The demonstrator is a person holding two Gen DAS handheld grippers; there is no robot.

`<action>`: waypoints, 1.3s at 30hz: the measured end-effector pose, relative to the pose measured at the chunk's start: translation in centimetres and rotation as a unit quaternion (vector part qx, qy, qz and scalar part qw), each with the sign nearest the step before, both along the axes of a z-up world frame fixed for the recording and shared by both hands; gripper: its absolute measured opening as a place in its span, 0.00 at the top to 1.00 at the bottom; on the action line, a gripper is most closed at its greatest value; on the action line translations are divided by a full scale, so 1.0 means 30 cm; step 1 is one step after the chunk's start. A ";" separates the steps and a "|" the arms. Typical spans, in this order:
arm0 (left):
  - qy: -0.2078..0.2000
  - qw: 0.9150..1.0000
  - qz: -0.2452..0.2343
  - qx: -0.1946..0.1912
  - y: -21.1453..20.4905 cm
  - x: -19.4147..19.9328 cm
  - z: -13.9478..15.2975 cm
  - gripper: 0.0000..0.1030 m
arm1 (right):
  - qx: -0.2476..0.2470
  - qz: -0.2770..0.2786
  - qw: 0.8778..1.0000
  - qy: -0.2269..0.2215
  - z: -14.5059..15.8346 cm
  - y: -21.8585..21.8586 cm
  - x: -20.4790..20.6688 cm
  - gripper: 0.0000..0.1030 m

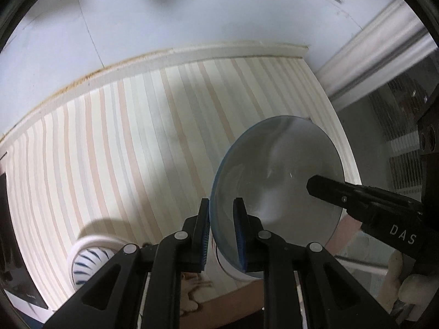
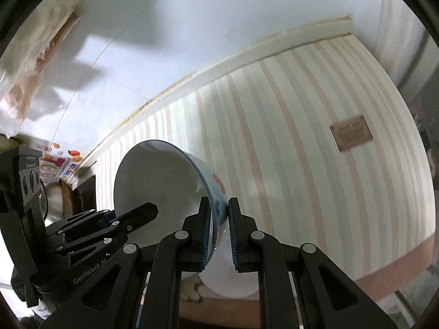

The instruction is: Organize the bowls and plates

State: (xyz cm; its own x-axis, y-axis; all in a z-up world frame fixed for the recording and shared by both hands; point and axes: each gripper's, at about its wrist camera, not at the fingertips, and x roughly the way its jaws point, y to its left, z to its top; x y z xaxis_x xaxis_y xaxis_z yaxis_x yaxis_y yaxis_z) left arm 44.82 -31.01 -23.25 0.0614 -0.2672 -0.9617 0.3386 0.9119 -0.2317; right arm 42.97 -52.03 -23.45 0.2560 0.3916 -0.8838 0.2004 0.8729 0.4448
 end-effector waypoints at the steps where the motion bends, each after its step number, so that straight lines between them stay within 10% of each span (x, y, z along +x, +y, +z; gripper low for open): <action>1: 0.004 1.000 -0.001 0.000 0.003 -0.015 -0.008 0.86 | 0.002 0.000 1.000 0.004 -0.005 0.002 -0.032 0.86; 16: 0.036 0.998 -0.043 0.037 -0.058 -0.143 -0.132 0.86 | 0.015 -0.014 0.998 0.065 -0.203 0.001 -0.243 0.86; 39: 0.042 0.992 -0.071 0.096 -0.081 -0.142 -0.231 0.86 | 0.020 -0.011 0.994 0.104 -0.317 0.001 -0.193 0.85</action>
State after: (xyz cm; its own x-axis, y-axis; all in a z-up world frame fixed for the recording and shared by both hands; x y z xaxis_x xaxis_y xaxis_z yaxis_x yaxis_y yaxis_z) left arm 40.55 -33.44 -30.17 -0.0466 -0.0787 -0.9958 0.4540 0.8863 -0.0913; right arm 37.17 -51.98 -32.97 0.0781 0.4243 -0.9021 0.3102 0.8496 0.4265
